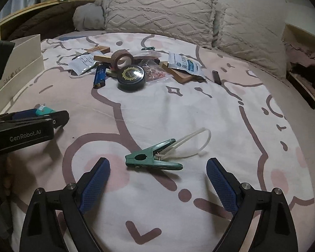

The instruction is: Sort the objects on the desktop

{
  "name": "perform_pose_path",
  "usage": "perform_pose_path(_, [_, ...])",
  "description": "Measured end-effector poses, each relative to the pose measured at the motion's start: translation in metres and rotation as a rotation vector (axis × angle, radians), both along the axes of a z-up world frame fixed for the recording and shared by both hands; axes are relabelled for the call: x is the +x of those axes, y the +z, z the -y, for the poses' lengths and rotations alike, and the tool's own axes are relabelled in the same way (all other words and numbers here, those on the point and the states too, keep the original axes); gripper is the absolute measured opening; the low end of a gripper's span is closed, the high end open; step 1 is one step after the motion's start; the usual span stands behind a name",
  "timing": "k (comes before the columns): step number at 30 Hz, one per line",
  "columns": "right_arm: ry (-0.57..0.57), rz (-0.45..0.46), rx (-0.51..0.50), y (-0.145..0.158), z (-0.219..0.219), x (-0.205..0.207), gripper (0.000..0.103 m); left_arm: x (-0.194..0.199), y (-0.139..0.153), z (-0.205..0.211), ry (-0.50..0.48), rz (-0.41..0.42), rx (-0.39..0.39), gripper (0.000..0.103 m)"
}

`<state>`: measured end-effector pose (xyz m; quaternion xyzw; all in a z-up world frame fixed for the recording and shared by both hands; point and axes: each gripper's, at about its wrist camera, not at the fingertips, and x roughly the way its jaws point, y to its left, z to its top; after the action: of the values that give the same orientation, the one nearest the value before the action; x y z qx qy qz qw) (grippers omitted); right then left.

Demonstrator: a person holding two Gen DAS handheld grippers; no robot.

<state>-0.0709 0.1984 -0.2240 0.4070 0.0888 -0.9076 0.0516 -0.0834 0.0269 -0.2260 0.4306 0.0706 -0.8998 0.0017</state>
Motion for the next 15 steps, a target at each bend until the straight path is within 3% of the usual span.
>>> perform_pose_path(1, [-0.005,0.005,-0.015,0.000,-0.002,-0.001,0.093,0.000,0.000,0.000,-0.002,0.001,0.006,0.084])
perform_pose_path(4, [-0.031,0.027,-0.067,-0.003,-0.009,-0.004,0.062,-0.001,-0.002,0.002,-0.003,0.006,0.016,0.084])
perform_pose_path(5, [-0.036,0.031,-0.081,-0.005,-0.011,-0.005,0.059,-0.001,-0.001,0.002,-0.004,0.005,0.019,0.084])
perform_pose_path(7, [-0.033,0.026,-0.109,-0.006,-0.014,-0.005,0.054,0.000,-0.002,0.003,-0.005,0.002,0.025,0.084])
perform_pose_path(15, [0.020,-0.035,-0.123,-0.003,-0.007,0.007,0.054,0.001,-0.002,0.011,-0.004,-0.005,0.086,0.084])
